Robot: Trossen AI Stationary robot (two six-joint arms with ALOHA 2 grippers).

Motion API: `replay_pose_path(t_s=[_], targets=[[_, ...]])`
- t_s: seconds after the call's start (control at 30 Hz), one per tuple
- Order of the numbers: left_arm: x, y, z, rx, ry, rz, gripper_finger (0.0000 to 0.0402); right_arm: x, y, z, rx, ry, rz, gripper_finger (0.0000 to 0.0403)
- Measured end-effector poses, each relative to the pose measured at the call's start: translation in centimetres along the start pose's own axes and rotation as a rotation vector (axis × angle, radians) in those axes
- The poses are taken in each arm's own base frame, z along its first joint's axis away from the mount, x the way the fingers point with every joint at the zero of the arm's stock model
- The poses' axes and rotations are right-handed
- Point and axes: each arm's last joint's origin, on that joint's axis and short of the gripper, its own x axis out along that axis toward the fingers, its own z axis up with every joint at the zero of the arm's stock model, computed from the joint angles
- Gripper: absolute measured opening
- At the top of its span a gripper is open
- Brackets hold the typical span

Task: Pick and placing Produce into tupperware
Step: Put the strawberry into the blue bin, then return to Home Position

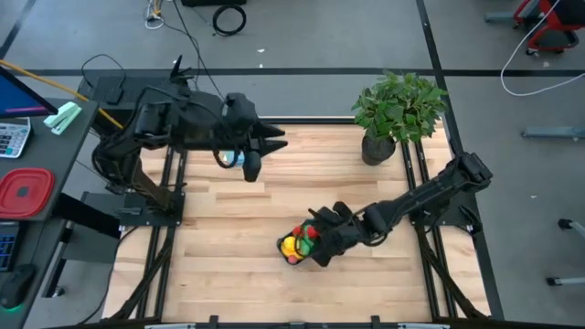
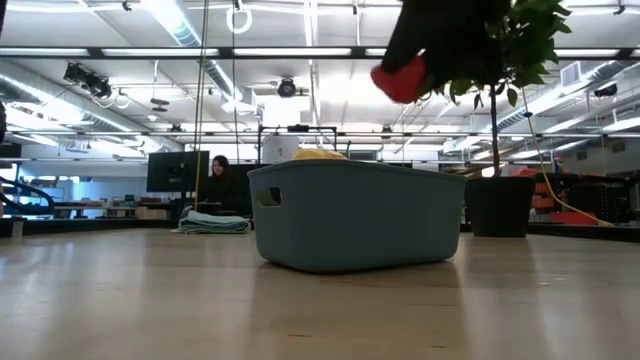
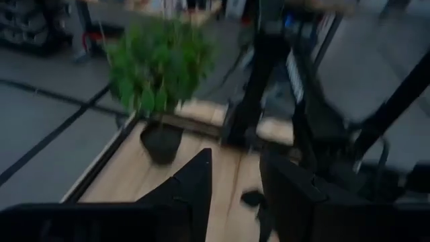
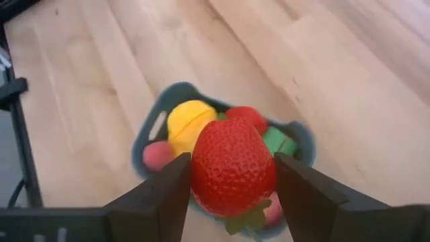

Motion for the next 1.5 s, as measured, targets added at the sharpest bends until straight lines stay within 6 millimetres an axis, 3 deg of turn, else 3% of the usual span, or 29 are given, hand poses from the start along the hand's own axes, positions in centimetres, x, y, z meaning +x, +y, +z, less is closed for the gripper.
replay_pose_path(t_s=[0.27,0.5,0.7,1.13,1.33,1.5], targets=[[0.3,0.5,-2.3,0.140,0.236,0.051,0.0130,2.8,-1.1,-1.0,0.002,-0.007,-0.010,0.0204],[0.7,0.4,-2.5,0.142,0.246,0.052,0.0124,4.6,-1.7,-2.2,0.001,0.016,0.016,0.0205],[0.7,0.4,-2.5,0.143,0.249,0.053,0.0127,5.0,-1.5,-2.4,-0.067,0.018,0.023,0.0211],[0.7,0.4,-2.5,0.109,0.248,0.057,0.0127,5.0,-1.4,-2.4,-0.060,0.027,0.043,0.0270],[0.7,0.4,-2.5,0.059,0.245,0.061,0.0123,2.5,-0.9,-0.7,-0.087,-0.008,0.097,0.0266],[0.1,0.4,-3.0,-0.013,0.297,0.077,0.0114,-3.0,-1.0,1.1,-0.274,0.090,0.231,0.0263]])
